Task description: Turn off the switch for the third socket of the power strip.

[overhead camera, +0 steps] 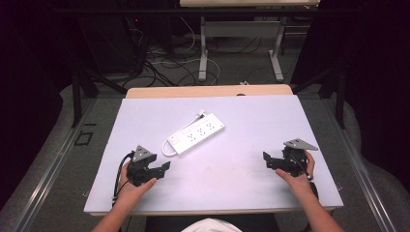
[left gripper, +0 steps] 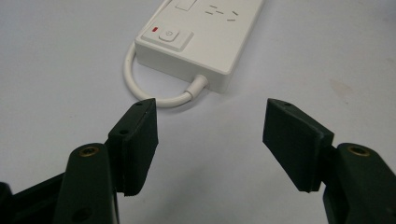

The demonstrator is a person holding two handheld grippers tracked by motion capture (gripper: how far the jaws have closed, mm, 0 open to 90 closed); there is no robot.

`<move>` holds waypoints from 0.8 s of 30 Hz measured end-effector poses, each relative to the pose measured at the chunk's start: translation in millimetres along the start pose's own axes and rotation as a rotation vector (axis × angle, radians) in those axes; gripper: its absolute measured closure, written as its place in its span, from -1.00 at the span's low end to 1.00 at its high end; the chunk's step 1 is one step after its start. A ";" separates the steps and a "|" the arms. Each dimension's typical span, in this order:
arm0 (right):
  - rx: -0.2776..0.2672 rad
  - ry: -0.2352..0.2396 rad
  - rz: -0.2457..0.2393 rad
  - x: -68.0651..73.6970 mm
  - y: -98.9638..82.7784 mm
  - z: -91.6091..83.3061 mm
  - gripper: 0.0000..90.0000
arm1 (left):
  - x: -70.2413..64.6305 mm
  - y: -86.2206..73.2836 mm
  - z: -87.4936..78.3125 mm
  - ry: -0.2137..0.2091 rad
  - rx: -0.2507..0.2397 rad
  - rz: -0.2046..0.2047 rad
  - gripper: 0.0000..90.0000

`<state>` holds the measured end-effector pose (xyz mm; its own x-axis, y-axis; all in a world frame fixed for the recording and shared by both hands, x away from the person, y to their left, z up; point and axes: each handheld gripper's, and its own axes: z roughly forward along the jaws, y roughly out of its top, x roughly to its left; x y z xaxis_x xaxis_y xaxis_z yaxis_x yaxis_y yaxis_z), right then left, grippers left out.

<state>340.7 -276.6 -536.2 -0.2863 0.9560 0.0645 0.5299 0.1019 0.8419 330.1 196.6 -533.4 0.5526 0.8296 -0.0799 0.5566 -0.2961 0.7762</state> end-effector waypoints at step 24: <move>-0.001 0.007 0.015 -0.1 -0.6 0.0 -0.85 | -17.0 54.2 10.7 -0.058 0.007 -0.049 -0.14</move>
<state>340.5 -276.8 -536.7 -0.2835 0.9555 0.0809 0.5338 0.0872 0.8411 357.5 161.4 -496.7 0.5595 0.8143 -0.1545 0.5886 -0.2592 0.7657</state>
